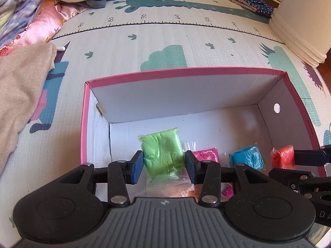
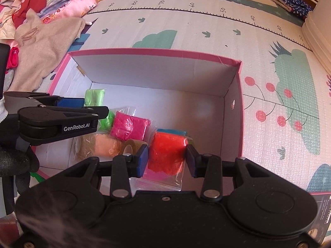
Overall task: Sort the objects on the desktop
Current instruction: 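Lower the green bag into the box and open the left gripper while the right holds the red bag, then lower the red clay bag into the box and open the right gripper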
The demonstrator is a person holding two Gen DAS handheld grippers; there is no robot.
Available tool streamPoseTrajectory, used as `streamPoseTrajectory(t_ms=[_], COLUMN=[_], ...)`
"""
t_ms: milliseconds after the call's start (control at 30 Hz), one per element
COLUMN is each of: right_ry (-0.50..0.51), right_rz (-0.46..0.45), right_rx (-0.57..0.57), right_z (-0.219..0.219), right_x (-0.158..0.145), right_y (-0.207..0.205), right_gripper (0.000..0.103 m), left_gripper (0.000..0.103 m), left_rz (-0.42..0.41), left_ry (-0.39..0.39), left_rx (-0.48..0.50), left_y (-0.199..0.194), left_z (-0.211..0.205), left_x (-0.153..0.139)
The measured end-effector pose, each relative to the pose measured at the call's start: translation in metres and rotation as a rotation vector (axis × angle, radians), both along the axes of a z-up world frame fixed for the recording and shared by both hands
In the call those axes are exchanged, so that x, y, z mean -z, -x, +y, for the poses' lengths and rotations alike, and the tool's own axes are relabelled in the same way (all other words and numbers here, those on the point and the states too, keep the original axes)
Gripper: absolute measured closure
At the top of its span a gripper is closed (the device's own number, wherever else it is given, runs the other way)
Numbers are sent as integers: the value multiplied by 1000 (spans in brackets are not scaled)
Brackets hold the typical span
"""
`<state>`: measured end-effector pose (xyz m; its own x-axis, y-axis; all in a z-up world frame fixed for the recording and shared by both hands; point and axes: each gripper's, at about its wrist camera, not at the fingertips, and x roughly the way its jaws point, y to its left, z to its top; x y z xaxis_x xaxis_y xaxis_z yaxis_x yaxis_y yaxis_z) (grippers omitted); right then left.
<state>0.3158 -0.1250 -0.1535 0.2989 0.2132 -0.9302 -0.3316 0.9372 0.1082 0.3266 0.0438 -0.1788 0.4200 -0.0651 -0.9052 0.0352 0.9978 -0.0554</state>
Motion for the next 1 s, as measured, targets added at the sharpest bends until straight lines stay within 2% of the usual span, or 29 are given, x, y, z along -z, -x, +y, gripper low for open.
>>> streamPoseTrajectory(t_ms=[233,567,867,1000], right_ry=[2,2,-5,10], right_rz=[2,23,62,43], right_rx=[7,19,19,28], right_z=[-3,-5,-3,-2], right_x=[0,6,18,19], right_y=[-4,-14,-23,-27], right_gripper=[64,64,64,64], left_gripper=[44,44,44,44], left_rz=[-22,-48,-47,-54], left_ry=[-22,-31,-51,-38], left_rx=[30,24,64,62], left_y=[2,9,16,19], left_z=[-8,-8,-10,-8], left_x=[-5,-10,-17,-22])
